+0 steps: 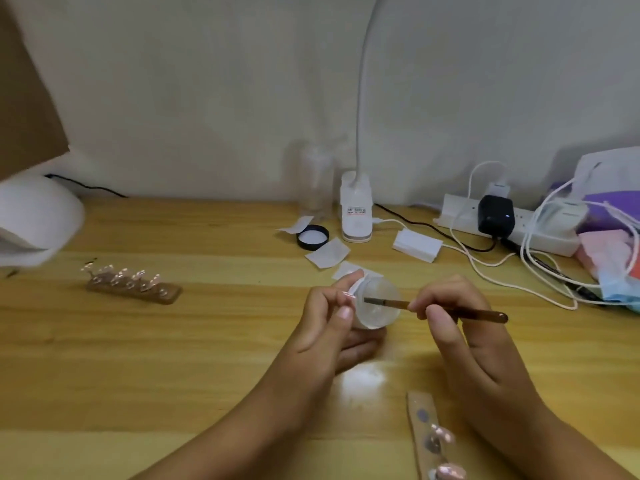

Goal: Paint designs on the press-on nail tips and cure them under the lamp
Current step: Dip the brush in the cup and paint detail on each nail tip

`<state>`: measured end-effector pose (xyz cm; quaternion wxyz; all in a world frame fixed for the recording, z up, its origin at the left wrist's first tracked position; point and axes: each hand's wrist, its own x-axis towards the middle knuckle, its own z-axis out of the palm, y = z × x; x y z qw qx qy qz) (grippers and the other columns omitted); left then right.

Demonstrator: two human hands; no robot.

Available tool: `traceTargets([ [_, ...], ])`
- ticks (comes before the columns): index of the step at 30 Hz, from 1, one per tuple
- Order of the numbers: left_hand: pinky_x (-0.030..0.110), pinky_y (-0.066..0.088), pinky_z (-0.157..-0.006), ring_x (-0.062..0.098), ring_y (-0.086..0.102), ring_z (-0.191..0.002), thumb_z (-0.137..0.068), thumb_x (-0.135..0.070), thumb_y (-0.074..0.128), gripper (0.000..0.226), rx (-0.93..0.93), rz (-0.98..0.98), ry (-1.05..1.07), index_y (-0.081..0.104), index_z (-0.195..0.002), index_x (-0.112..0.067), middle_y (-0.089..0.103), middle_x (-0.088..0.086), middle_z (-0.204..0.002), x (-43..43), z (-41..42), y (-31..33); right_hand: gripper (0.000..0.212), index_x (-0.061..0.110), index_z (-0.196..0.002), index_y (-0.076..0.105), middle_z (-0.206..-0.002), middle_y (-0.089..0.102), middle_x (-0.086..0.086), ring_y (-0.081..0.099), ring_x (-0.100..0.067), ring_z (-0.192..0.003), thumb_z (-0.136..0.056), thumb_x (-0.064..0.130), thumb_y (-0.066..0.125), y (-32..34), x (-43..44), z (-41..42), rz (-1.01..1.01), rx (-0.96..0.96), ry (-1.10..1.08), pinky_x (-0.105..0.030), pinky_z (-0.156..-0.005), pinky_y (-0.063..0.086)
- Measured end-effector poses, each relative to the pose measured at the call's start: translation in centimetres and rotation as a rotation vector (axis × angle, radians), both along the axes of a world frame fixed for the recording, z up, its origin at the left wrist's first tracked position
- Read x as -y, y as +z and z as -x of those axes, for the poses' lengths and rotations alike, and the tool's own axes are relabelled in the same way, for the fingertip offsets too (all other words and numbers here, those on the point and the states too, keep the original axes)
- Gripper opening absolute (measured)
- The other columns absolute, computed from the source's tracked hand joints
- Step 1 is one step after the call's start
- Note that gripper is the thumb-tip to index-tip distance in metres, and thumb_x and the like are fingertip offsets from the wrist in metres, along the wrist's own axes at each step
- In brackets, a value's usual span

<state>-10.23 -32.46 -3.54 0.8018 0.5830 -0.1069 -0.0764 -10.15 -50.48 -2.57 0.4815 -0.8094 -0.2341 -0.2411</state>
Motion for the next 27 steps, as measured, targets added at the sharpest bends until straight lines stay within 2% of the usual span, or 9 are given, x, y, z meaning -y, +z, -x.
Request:
traceTargets([
  [4, 0.031, 0.055, -0.091, 0.026, 0.067, -0.111, -0.095, -0.037, 0.048, 0.023, -0.037, 0.032, -0.005, 0.048, -0.108, -0.017, 0.051, -0.026, -0.138, -0.2, -0.2, -0.1, 0.017, 0.031, -0.092, 0.059, -0.090, 0.058, 0.013, 0.057, -0.013, -0.088, -0.093, 0.030, 0.042, 0.4, 0.3, 0.3, -0.151, -0.032, 0.021, -0.026, -0.078, 0.045],
  [7, 0.039, 0.056, -0.091, 0.033, 0.068, -0.106, -0.088, -0.033, 0.047, 0.023, -0.130, 0.113, -0.010, 0.050, -0.105, -0.018, 0.061, -0.018, -0.130, -0.4, -0.4, 0.3, 0.017, 0.022, -0.088, 0.059, -0.086, 0.058, 0.012, 0.055, -0.008, -0.083, -0.091, 0.026, 0.043, 0.8, 1.0, 0.5, -0.283, -0.034, 0.028, -0.018, -0.076, 0.044],
  [9, 0.042, 0.056, -0.090, 0.035, 0.069, -0.104, -0.095, -0.029, 0.045, 0.020, -0.185, 0.138, -0.012, 0.051, -0.109, -0.017, 0.069, -0.014, -0.118, -0.6, -0.5, 0.6, 0.015, 0.015, -0.086, 0.058, -0.083, 0.058, 0.007, 0.054, -0.006, -0.080, -0.091, 0.018, 0.044, 0.8, 1.4, 0.5, -0.334, -0.043, 0.007, -0.014, -0.075, 0.044],
  [12, 0.041, 0.057, -0.089, 0.035, 0.070, -0.102, -0.105, -0.022, 0.034, 0.016, -0.207, 0.119, -0.013, 0.048, -0.112, -0.016, 0.074, -0.012, -0.103, -0.5, -0.6, 1.0, 0.020, 0.010, -0.083, 0.056, -0.079, 0.056, 0.001, 0.051, -0.009, -0.077, -0.090, 0.007, 0.038, 0.7, 1.8, 0.4, -0.413, -0.089, -0.021, -0.015, -0.073, 0.043],
  [18, 0.041, 0.057, -0.087, 0.038, 0.070, -0.100, -0.105, -0.021, 0.035, 0.017, -0.229, 0.150, -0.017, 0.050, -0.112, -0.017, 0.075, -0.010, -0.102, -0.5, -1.0, 1.1, 0.030, 0.026, -0.077, 0.062, -0.079, 0.057, 0.006, 0.050, -0.008, -0.077, -0.089, 0.011, 0.038, 0.5, 2.3, 0.0, -0.499, -0.122, -0.053, -0.016, -0.072, 0.043],
  [27, 0.043, 0.056, -0.089, 0.039, 0.069, -0.101, -0.105, -0.022, 0.035, 0.016, -0.274, 0.214, -0.061, 0.047, -0.115, -0.017, 0.076, -0.001, -0.101, -0.8, -1.3, 1.3, 0.030, 0.031, -0.078, 0.067, -0.078, 0.060, 0.009, 0.053, -0.008, -0.076, -0.088, 0.016, 0.043, 0.7, 2.7, -0.4, -0.594, -0.163, -0.073, -0.017, -0.070, 0.046],
])
